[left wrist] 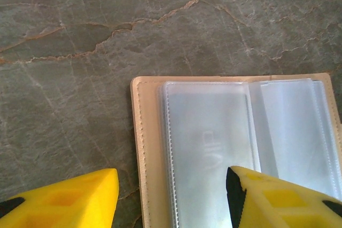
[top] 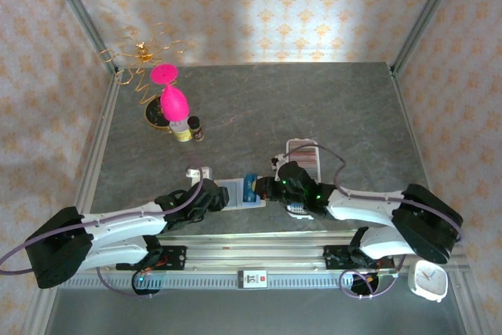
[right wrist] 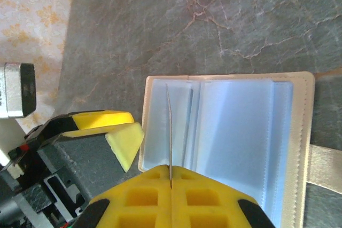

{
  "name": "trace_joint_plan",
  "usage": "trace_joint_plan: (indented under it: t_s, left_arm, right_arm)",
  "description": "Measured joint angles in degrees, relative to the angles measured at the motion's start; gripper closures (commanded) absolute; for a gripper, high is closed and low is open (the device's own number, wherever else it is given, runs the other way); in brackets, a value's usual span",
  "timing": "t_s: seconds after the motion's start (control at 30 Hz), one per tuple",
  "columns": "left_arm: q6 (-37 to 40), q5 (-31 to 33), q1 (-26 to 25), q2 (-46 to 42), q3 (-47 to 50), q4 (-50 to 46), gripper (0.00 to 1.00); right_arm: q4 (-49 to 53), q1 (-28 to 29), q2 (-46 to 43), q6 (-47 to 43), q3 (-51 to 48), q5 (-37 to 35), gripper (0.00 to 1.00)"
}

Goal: Put the credit cards into the card holder

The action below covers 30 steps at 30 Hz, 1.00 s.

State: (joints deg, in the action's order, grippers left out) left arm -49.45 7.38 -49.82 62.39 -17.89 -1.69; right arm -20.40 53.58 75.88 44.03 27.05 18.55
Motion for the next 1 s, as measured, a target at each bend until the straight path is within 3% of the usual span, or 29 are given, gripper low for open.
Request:
trace_joint_plan:
  t_s: [0.23,0.4,1.0]
  left_arm:
    - [0.3,-0.7,0.1,3.5,-0.5,0.3,0.45]
    - [1.2,-0.9,0.3,5.1,-1.3,0.7,0.56]
    - [1.3,-1.0,0.5,6.7,-1.4,2.7,0.68]
  right_arm:
    - [-3.0,0.2,4.7,2.1,2.1,-0.1,1.0]
    - [-4.1,0.3,7.2,3.3,2.3,-0.9,1.0]
    - [-5.3,0.9,13.2,5.0,4.9,-2.6,1.0]
